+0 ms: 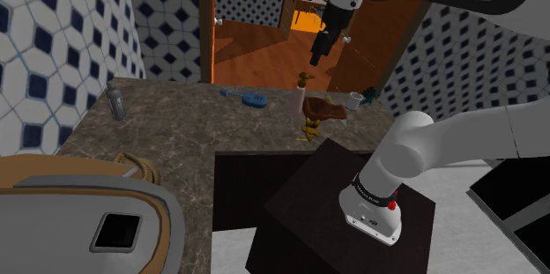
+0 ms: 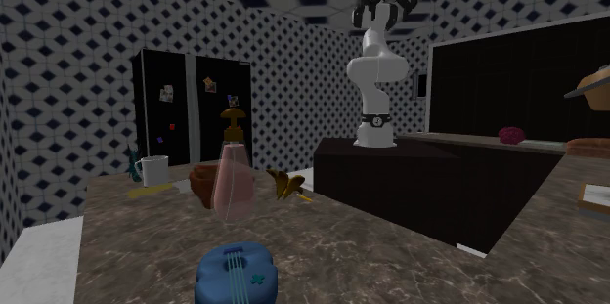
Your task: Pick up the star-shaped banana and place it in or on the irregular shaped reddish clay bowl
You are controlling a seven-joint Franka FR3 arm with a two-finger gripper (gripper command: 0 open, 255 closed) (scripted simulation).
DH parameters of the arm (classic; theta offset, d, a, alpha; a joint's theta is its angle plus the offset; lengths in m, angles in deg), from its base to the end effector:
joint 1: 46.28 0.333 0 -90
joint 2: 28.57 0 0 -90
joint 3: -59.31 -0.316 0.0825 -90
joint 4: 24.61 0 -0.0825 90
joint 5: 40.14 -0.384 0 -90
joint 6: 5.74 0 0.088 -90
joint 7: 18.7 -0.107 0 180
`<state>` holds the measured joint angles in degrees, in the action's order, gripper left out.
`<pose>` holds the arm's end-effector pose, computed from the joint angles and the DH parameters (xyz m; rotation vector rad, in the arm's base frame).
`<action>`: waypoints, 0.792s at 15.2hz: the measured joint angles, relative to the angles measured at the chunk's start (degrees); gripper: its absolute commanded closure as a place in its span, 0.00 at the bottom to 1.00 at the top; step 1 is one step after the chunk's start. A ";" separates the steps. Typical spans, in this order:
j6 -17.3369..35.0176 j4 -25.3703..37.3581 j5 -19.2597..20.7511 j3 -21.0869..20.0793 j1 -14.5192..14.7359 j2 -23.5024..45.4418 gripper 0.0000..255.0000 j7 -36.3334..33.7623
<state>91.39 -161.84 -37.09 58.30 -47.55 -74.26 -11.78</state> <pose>0.3156 -0.0050 0.5872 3.0613 0.1771 0.1427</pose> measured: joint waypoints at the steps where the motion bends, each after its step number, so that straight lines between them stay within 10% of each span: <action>1: 0.00 0.00 0.00 0.00 0.00 0.00 0.00 0.00; 12: 17.58 -10.94 4.37 7.66 -4.37 6.41 0.00 4.48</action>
<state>108.97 -172.78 -32.72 65.96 -51.91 -67.85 -7.29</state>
